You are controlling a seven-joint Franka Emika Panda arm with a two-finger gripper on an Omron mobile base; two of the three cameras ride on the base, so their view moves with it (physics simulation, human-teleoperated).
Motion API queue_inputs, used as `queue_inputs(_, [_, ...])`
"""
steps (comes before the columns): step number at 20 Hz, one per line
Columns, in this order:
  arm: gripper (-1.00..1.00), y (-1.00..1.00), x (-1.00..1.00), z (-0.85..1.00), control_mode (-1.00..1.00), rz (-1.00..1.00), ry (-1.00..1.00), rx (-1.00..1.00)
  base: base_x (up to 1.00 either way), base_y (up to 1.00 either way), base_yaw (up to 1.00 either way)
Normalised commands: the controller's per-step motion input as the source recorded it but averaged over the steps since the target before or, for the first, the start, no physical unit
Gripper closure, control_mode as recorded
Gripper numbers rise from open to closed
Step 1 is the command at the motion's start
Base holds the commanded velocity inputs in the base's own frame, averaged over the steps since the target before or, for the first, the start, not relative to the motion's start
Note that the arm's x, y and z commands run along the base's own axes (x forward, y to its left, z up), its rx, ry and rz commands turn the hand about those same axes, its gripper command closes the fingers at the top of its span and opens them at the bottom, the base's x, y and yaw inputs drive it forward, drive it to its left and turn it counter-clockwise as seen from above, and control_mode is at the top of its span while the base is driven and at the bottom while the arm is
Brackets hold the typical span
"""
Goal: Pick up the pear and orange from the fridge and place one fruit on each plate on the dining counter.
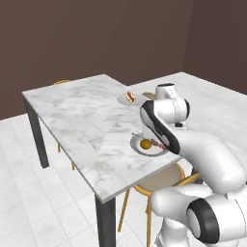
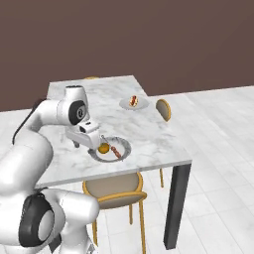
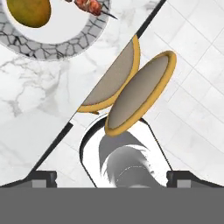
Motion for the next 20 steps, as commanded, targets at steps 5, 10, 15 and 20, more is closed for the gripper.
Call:
queue_inputs(5, [-1.0, 0.0, -1.0, 0.42, -1.0, 0.22, -0.2, 0.01, 0.0, 0.0, 0.0])
queue_inputs(10, [-1.0, 0.0, -0.9, 0.54, -1.0, 0.41, -0.13, 0.0, 0.0, 0.0, 0.0])
queue_inputs(15, [-1.0, 0.0, -0.77, 0.68, -1.0, 0.38, -0.17, 0.0, 0.0, 0.0, 0.0])
queue_inputs(20, [-1.0, 0.0, -0.21, 0.76, -1.0, 0.16, -0.12, 0.03, 0.0, 0.0, 0.0])
